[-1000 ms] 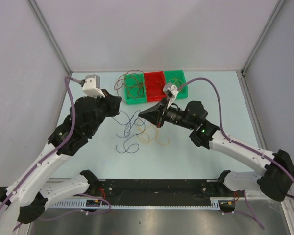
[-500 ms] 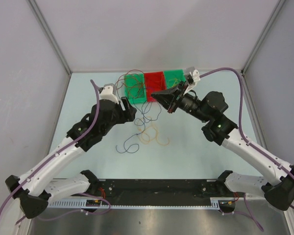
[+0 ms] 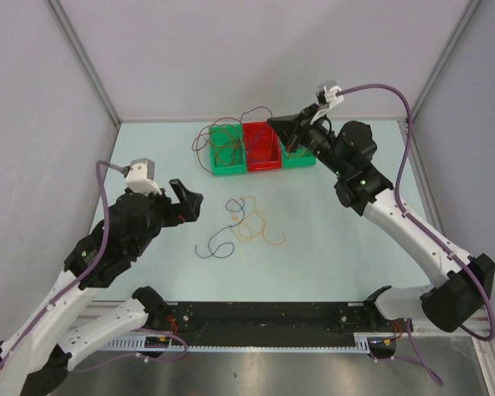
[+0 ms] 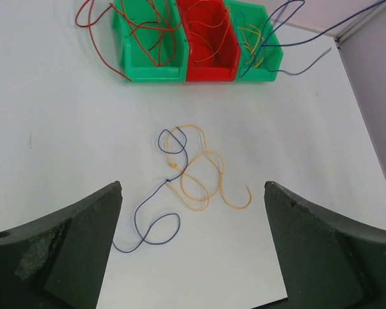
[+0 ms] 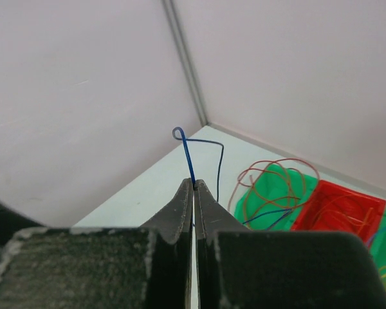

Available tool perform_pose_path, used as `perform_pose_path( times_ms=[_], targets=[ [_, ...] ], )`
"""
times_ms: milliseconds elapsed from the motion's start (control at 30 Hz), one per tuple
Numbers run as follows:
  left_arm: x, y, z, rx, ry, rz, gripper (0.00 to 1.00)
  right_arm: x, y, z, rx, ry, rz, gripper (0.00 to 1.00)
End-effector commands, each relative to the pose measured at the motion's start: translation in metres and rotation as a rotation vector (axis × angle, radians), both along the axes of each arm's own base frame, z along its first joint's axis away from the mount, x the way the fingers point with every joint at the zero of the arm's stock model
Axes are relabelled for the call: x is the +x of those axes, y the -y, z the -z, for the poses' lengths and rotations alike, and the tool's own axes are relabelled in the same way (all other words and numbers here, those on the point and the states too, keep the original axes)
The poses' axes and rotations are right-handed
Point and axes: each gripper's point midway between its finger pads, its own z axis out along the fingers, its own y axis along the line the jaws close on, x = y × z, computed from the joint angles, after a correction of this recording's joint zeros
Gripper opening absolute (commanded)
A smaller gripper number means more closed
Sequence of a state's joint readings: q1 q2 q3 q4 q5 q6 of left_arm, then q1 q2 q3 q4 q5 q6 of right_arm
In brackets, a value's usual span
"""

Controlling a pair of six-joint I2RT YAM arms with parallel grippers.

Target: Untangle the cables

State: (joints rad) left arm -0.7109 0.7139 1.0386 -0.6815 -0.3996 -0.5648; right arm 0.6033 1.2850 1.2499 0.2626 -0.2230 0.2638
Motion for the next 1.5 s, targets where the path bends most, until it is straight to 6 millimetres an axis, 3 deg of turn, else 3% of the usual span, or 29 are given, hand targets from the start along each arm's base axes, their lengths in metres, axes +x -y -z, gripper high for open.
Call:
perform_pose_path(
  times_ms=[0, 33, 133, 200, 233, 267, 433, 633, 867, 1100, 1467],
  targets=[
    [-0.013, -0.026, 0.005, 0.081, -0.015, -0.038, 0.97, 0.038, 0.018, -0.019, -0.002, 0.040, 0.128, 0.00],
    [-0.015, -0.030, 0.006, 0.086, -0.008, -0.047, 0.97, 0.042, 0.020, -0.026, -0.002, 0.058, 0.144, 0.00],
    [-0.015, -0.033, 0.019, 0.119, -0.018, -0.052, 0.97, 0.070, 0.028, -0.014, -0.031, 0.033, 0.214, 0.00],
    [-0.013, -0.031, 0.028, 0.143, -0.027, -0.045, 0.97, 0.083, 0.037, -0.018, -0.028, 0.036, 0.252, 0.00],
    [-0.011, -0.029, 0.032, 0.149, -0.031, -0.036, 0.96, 0.095, 0.037, -0.009, -0.039, 0.017, 0.265, 0.00],
    [-0.010, -0.028, 0.042, 0.174, -0.045, -0.025, 0.96, 0.100, 0.040, -0.014, -0.033, 0.025, 0.279, 0.00],
    [-0.007, -0.024, 0.072, 0.216, -0.087, -0.013, 0.95, 0.139, 0.047, 0.007, -0.076, -0.024, 0.346, 0.00],
    [-0.006, -0.022, 0.072, 0.216, -0.077, -0.005, 0.95, 0.171, 0.060, 0.024, -0.108, -0.043, 0.426, 0.00],
    [-0.003, -0.021, 0.078, 0.242, -0.099, -0.007, 0.94, 0.210, 0.078, 0.068, -0.135, -0.124, 0.513, 0.00],
    [-0.002, -0.022, 0.079, 0.247, -0.102, -0.010, 0.94, 0.229, 0.095, 0.099, -0.143, -0.189, 0.580, 0.00],
    [0.002, -0.023, 0.082, 0.251, -0.115, -0.016, 0.93, 0.244, 0.082, 0.153, -0.181, -0.278, 0.544, 0.00]
  ],
)
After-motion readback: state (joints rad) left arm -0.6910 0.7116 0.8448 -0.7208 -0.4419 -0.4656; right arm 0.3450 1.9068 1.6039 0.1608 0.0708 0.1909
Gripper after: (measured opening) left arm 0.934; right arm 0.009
